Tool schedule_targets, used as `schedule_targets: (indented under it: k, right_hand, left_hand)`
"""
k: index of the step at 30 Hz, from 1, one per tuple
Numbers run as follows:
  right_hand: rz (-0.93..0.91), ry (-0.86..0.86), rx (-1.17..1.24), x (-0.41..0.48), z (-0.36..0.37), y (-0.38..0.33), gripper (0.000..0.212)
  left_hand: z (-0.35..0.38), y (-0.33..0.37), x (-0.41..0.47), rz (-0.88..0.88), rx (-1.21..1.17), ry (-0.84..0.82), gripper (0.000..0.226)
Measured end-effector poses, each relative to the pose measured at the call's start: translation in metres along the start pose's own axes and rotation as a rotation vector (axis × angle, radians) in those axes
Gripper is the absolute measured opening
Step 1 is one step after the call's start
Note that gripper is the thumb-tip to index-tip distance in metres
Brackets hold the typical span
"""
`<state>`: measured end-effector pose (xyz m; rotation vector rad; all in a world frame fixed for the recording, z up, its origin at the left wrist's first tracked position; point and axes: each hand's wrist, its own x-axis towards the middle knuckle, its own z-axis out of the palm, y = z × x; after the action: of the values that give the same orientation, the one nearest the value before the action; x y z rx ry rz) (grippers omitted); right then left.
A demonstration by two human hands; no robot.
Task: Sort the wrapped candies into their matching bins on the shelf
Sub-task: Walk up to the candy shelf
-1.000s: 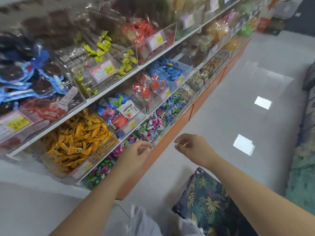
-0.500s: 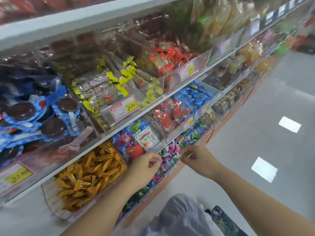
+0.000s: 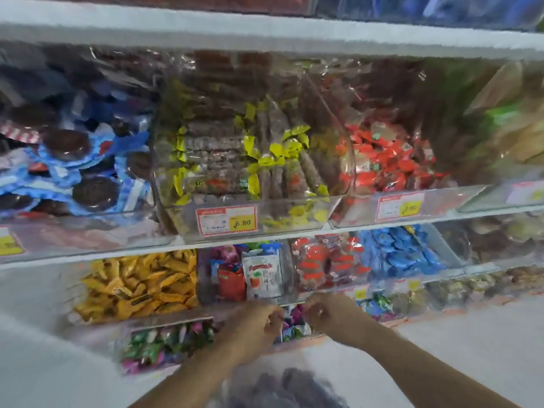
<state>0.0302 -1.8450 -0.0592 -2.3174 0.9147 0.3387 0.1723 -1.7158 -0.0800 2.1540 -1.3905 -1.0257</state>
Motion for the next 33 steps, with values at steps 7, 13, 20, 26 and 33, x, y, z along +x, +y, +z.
schedule_targets:
  k: [7, 13, 20, 26, 33]
  right_hand:
    - [-0.096, -0.207, -0.037, 0.021, 0.008, 0.029, 0.01]
    - [-0.112, -0.291, -0.15, 0.052, 0.056, 0.057, 0.029]
    - [-0.034, -0.12, -0.127, 0.121, 0.144, 0.094, 0.012]
    - [-0.186, 0.269, -0.225, 0.163, 0.212, 0.14, 0.043]
    - [-0.469, 0.542, -0.242, 0.189, 0.26, 0.177, 0.04]
  left_hand:
    - [0.04, -0.006, 0.008, -0.126, -0.104, 0.108, 0.022]
    - [0.063, -0.057, 0.025, -0.16, -0.045, 0.113, 0.015]
    - [0.125, -0.135, 0.078, -0.103, 0.089, 0.142, 0.025]
    - [0.19, -0.201, 0.13, 0.062, 0.209, 0.318, 0.036]
    - [0.234, -0.237, 0.153, 0.366, 0.249, 0.635, 0.032]
